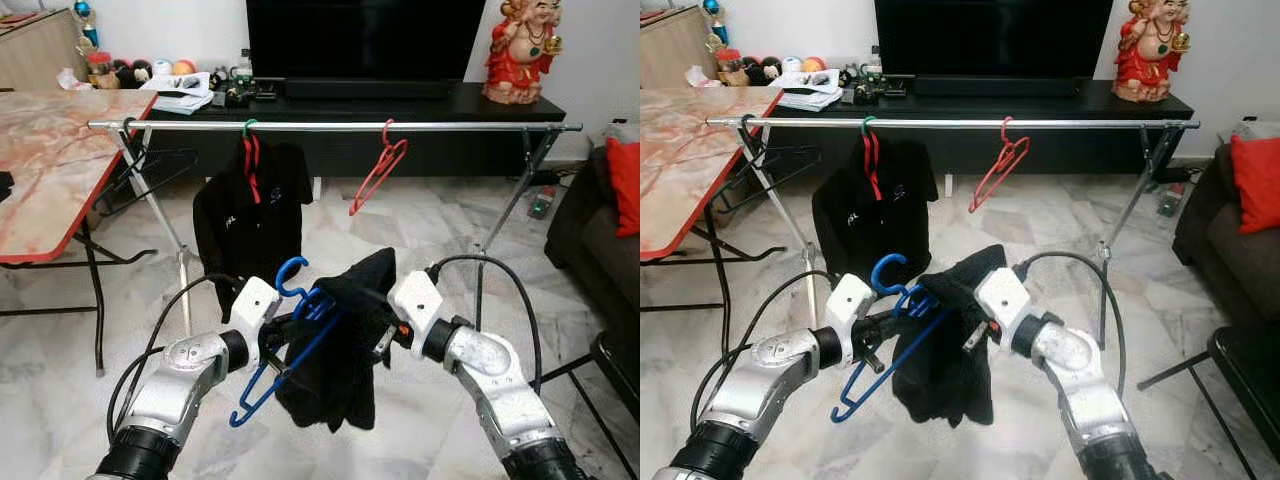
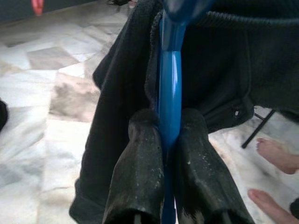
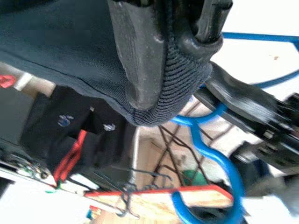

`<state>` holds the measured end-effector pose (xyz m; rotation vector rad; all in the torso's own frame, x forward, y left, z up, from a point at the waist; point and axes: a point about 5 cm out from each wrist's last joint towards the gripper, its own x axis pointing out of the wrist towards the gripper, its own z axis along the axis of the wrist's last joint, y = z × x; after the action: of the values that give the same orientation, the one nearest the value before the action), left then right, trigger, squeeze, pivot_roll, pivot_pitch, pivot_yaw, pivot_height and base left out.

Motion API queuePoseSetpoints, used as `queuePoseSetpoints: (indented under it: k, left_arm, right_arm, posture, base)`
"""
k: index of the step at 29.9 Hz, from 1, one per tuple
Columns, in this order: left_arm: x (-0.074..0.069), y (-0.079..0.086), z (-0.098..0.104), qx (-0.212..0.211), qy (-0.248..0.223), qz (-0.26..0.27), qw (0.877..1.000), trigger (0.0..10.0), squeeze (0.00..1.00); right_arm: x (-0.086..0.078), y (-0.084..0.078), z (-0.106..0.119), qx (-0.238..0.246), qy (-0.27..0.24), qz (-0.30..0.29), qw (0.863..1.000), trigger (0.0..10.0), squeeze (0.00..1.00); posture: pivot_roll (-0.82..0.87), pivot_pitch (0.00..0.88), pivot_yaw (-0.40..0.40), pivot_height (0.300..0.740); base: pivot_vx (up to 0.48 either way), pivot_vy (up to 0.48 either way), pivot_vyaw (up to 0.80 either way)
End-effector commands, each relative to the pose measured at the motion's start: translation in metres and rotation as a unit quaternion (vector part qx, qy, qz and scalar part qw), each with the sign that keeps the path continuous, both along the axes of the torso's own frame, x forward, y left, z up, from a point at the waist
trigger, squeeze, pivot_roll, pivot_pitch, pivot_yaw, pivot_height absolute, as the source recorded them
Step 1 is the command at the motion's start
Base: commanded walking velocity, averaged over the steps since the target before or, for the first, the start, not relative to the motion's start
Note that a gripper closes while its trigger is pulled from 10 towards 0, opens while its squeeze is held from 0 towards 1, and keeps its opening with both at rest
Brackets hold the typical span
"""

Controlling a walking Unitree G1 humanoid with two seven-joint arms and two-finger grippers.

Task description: Hang hanger

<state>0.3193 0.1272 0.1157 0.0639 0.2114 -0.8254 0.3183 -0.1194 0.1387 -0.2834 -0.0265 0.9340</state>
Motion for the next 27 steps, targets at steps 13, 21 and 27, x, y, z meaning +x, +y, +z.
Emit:
queuePoseSetpoints:
  k: [13,21,27]
  left_arm:
    - [0.000,-0.001,0.005,-0.011,0.002,-0.015,1.000,10.0,0.00]
    - [-0.001,-0.003,0.004,-0.013,0.004,-0.020,1.000,10.0,0.00]
    - [-0.001,-0.002,0.005,-0.014,0.002,-0.019,1.000,10.0,0.00]
  right_arm:
    - [-0.031,0.020,0.016,0.030,0.011,0.155,0.987,10.0,0.00]
    - [-0.041,0.019,0.012,0.014,0.025,0.182,0.983,10.0,0.00]
    - [-0.017,0.005,0.004,-0.026,0.013,0.073,0.997,10.0,0.00]
  posture:
    - [0.01,0.031,-0.011,0.740]
    - [0.00,0.031,-0.012,0.740]
    - [0.00,0.030,-0.011,0.740]
  base:
    - [0.000,0.000,0.00]
    - [0.000,0.000,0.00]
    - [0.000,0.000,0.00]
